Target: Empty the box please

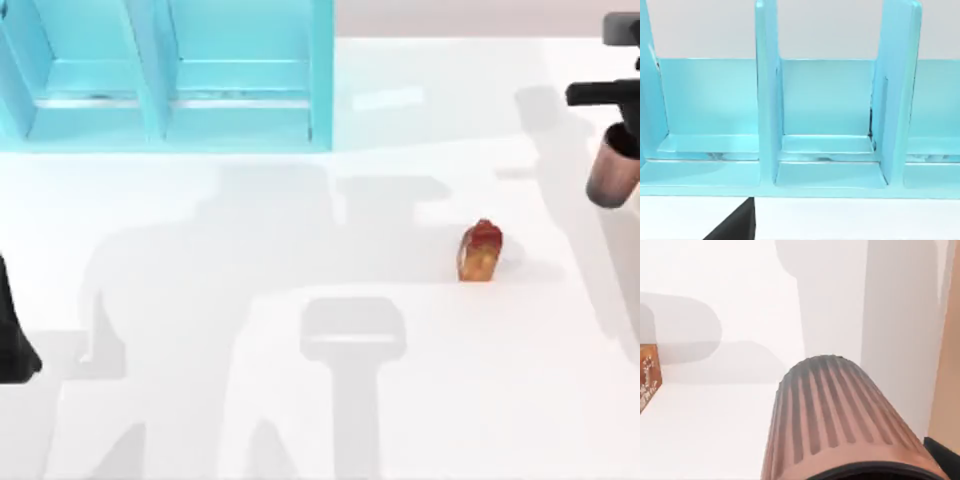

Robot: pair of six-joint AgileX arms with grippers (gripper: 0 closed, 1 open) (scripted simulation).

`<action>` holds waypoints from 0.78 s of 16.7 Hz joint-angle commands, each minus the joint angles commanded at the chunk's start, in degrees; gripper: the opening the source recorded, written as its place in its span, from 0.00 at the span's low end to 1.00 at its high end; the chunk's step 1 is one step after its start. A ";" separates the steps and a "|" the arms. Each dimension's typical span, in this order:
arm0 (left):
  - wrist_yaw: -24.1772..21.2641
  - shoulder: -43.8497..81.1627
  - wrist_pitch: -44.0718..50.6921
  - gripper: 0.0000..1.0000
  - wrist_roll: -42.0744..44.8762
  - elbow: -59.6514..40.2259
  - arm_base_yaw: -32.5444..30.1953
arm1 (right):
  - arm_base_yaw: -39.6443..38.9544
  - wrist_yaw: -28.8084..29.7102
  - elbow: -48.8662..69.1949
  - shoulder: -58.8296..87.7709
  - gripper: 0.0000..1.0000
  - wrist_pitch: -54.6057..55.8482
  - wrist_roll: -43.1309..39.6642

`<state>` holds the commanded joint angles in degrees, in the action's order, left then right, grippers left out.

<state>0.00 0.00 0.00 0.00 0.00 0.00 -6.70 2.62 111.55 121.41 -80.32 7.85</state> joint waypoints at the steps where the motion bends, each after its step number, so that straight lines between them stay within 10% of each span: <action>1: 0.00 0.00 0.00 1.00 0.00 0.00 0.00 | -5.40 0.26 -1.09 0.27 0.00 1.33 5.40; 7: 0.00 0.00 0.00 1.00 0.00 0.00 0.00 | -25.86 1.17 -6.92 1.00 0.00 7.96 26.66; 13: 0.00 0.00 0.00 1.00 0.00 0.00 0.00 | -28.30 1.25 -7.95 1.01 0.00 9.00 29.14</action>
<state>0.00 0.00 0.00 0.00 0.00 0.00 -35.00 3.88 103.60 122.42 -71.32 36.98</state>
